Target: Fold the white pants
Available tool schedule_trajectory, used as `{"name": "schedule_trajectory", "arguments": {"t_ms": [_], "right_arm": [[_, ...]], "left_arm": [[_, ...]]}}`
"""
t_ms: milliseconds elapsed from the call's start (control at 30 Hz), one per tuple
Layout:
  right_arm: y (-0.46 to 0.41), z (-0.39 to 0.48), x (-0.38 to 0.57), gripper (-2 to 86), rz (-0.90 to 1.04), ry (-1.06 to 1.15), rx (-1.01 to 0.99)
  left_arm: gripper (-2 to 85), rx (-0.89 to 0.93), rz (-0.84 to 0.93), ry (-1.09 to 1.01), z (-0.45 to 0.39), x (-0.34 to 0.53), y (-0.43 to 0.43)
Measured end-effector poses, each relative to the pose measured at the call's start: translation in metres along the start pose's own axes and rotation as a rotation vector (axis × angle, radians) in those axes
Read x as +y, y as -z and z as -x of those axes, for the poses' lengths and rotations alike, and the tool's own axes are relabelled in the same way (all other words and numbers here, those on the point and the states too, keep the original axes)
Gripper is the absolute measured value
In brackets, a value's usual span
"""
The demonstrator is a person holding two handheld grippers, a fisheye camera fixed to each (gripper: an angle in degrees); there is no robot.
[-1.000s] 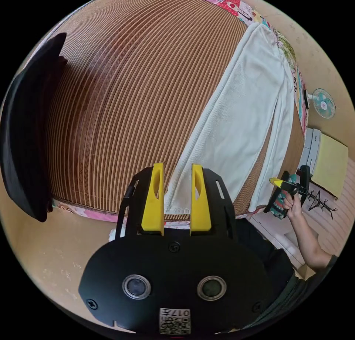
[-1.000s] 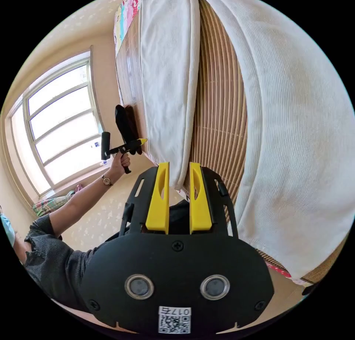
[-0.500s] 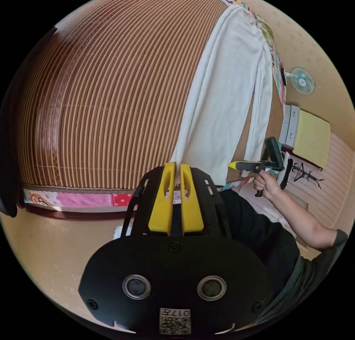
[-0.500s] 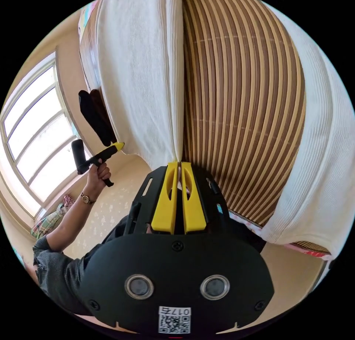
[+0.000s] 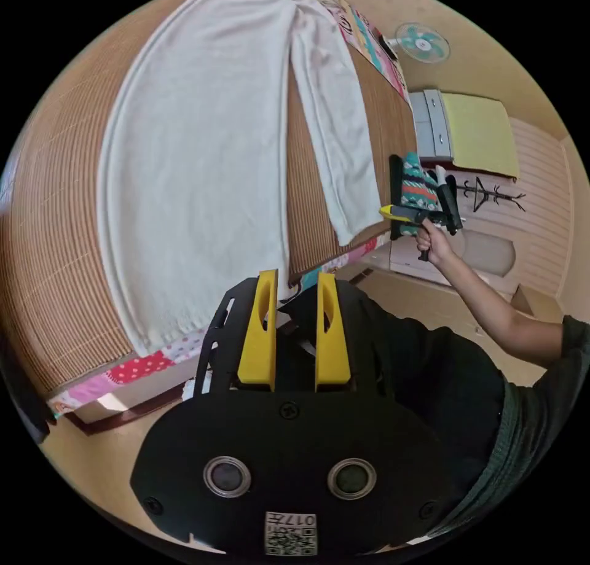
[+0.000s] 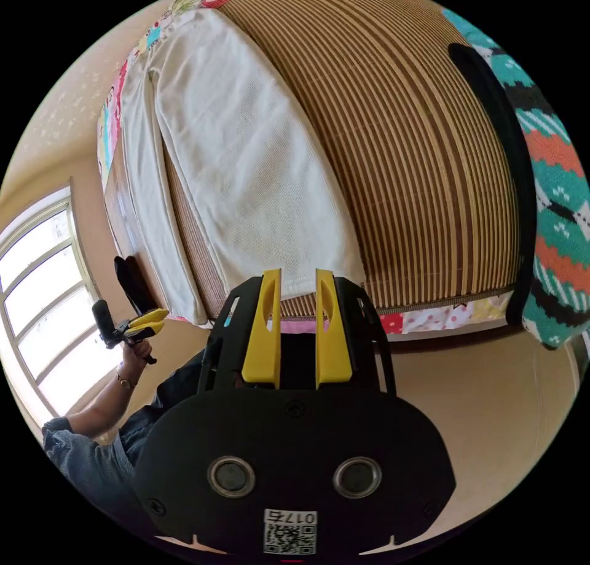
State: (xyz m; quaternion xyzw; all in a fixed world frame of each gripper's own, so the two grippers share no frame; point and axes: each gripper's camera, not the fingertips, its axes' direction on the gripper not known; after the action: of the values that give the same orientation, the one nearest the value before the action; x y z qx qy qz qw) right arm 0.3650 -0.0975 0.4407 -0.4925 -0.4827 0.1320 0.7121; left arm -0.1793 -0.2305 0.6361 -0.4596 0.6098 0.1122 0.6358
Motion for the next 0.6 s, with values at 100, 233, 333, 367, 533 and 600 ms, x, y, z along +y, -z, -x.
{"name": "schedule_trajectory", "arguments": {"t_ms": [100,233,333,367,533,600], "right_arm": [[0.009,-0.037,0.003,8.4,0.017,0.013,-0.080],[0.012,-0.062,0.004,7.3,0.041,0.053,-0.156],[0.012,-0.077,0.009,5.7,0.081,0.112,-0.189],[0.013,-0.084,0.013,5.1,0.092,0.130,-0.213],[0.032,-0.100,0.036,5.4,0.086,0.221,-0.276],[0.056,-0.102,0.052,8.9,0.013,0.263,-0.231]], "left_arm": [[11.7,0.063,0.065,0.034,-0.023,-0.053,-0.064],[13.6,-0.110,0.128,0.205,-0.025,-0.090,-0.121],[12.1,-0.208,0.147,0.291,-0.024,-0.082,-0.136],[11.5,-0.225,0.143,0.297,-0.024,-0.079,-0.137],[4.3,-0.170,0.149,0.268,-0.029,-0.051,-0.152],[3.8,-0.133,0.136,0.282,-0.031,-0.036,-0.155]]}}
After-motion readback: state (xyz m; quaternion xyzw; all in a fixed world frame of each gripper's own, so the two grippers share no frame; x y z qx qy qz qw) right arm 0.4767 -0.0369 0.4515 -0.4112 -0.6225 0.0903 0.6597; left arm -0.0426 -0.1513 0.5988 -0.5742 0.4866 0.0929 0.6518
